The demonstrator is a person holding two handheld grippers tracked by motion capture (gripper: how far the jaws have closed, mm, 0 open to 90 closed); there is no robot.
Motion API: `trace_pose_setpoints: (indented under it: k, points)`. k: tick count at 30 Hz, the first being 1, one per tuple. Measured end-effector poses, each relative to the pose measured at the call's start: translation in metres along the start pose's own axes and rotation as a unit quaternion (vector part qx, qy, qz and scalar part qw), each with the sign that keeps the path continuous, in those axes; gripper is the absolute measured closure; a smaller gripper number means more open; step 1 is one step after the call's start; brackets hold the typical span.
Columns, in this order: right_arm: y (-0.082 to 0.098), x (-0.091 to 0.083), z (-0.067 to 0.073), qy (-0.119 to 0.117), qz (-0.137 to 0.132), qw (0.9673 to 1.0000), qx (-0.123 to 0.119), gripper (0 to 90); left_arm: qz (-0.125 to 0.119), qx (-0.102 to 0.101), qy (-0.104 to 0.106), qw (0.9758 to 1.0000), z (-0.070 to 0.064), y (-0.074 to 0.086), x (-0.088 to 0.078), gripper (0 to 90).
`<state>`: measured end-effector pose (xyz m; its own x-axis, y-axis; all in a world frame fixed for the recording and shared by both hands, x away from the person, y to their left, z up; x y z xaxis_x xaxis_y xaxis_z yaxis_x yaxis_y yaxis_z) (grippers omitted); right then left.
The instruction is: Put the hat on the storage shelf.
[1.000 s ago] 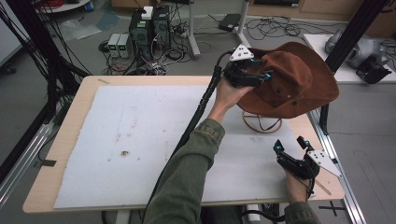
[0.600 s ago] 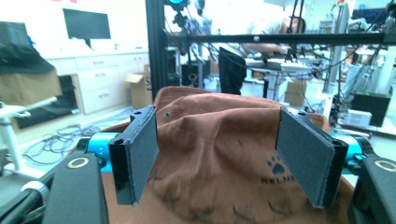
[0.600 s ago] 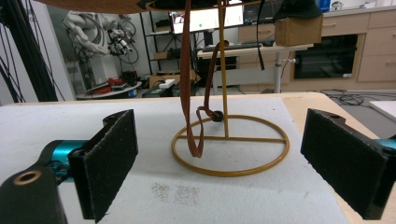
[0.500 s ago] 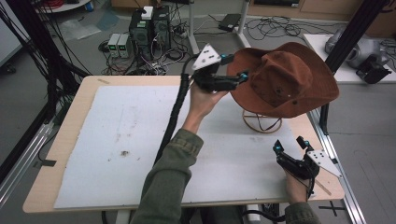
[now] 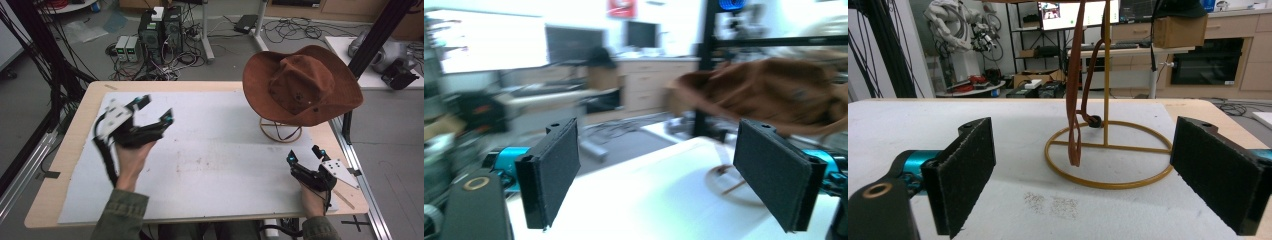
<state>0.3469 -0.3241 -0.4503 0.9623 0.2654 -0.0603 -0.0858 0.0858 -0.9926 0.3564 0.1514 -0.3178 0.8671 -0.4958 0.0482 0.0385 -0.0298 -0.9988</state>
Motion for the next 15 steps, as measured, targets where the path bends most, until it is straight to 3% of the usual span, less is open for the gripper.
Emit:
trace_pose_setpoints:
  k: [2,4,6,7,9,11,12,15]
  points:
    - [0.000,0.000,0.000,0.003,-0.001,1.0000,-0.002,10.2,0.006,0.012,-0.053,0.9985,0.021,0.016,-0.026,18.0]
    - [0.000,0.000,0.000,0.007,-0.003,1.0000,0.006,10.2,0.007,0.010,-0.100,0.9949,0.038,0.033,-0.049,18.0]
    - [0.000,0.000,-0.002,0.012,-0.003,0.9999,0.010,10.2,0.006,-0.003,-0.142,0.9899,0.054,0.050,-0.069,17.2]
    - [0.000,-0.001,-0.003,0.015,-0.003,0.9998,0.014,10.2,0.008,-0.009,-0.169,0.9856,0.062,0.061,-0.080,17.2]
    - [0.000,-0.001,-0.005,0.023,-0.005,0.9997,0.010,10.2,0.009,-0.014,-0.205,0.9786,0.069,0.072,-0.095,17.2]
    - [-0.001,-0.003,-0.006,0.033,-0.009,0.9994,0.007,10.3,0.006,-0.003,-0.241,0.9706,0.072,0.079,-0.108,17.3]
    - [-0.002,-0.003,-0.007,0.039,-0.011,0.9992,0.005,10.2,0.004,0.003,-0.252,0.9677,0.071,0.081,-0.112,17.3]
    - [0.000,-0.003,-0.010,0.049,-0.011,0.9987,0.006,10.2,0.003,0.017,-0.270,0.9627,0.069,0.090,-0.119,17.3]
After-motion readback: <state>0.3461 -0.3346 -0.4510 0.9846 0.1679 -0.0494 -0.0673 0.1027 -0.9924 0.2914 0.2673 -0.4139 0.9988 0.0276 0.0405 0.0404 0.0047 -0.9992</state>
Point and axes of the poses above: each handheld gripper's, and its own axes: x roughly forward along the jaws, y roughly out of its underside, z roughly to its left, the point moved 8 cm from there along x, roughly forward along the jaws, and after that the axes turned 1 degree about x, right-handed, at the moved point
